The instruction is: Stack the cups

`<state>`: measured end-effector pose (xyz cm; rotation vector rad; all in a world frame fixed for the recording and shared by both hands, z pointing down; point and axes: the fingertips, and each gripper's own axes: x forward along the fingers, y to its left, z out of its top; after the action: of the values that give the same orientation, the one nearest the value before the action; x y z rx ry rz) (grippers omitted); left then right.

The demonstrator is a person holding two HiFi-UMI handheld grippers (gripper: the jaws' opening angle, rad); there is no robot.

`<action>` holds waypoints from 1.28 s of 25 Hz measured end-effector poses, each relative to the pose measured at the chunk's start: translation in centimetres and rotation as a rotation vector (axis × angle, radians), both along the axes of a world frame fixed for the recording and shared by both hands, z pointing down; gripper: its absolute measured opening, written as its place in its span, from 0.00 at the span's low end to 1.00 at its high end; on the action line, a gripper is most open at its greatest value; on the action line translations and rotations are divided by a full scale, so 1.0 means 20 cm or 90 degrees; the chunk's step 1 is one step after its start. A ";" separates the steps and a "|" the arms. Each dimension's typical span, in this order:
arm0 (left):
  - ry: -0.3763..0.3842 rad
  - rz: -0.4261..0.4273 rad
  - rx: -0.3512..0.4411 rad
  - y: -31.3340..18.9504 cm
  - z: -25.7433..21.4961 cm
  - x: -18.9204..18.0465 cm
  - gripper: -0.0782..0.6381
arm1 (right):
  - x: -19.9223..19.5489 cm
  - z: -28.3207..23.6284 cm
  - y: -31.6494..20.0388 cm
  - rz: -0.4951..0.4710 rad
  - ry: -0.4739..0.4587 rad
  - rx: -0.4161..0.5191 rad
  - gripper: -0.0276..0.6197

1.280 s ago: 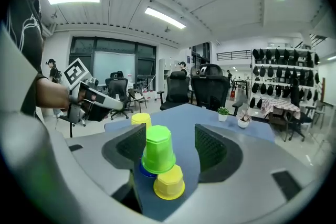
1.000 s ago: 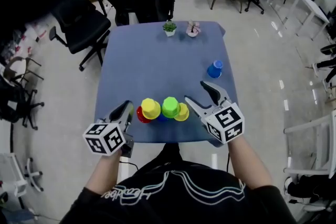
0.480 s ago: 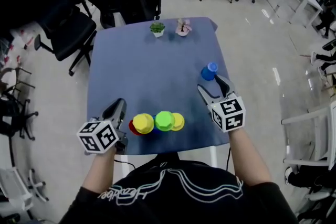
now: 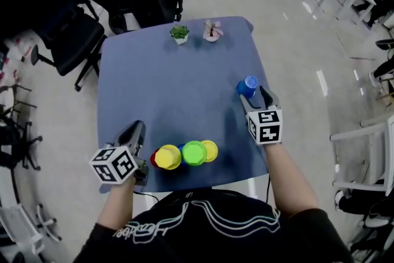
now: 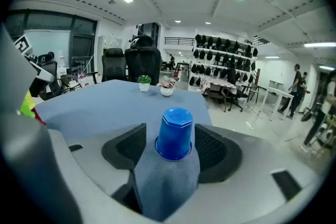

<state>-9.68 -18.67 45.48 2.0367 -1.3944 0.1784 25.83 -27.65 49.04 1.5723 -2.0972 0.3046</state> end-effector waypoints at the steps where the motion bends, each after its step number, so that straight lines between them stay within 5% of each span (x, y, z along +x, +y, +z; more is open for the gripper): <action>1: 0.000 0.001 -0.002 -0.01 0.01 0.00 0.18 | 0.01 0.02 -0.02 0.008 -0.001 -0.001 0.49; 19: -0.009 -0.013 -0.040 -0.03 0.13 -0.06 0.18 | 0.03 0.14 -0.12 0.008 -0.014 -0.018 0.44; 32: -0.005 -0.028 -0.034 0.05 0.12 -0.07 0.18 | -0.10 -0.03 -0.04 -0.040 -0.042 0.016 0.44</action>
<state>-11.04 -17.74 47.81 1.9629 -1.4220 0.2020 23.84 -28.36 48.43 1.5254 -2.2041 0.3132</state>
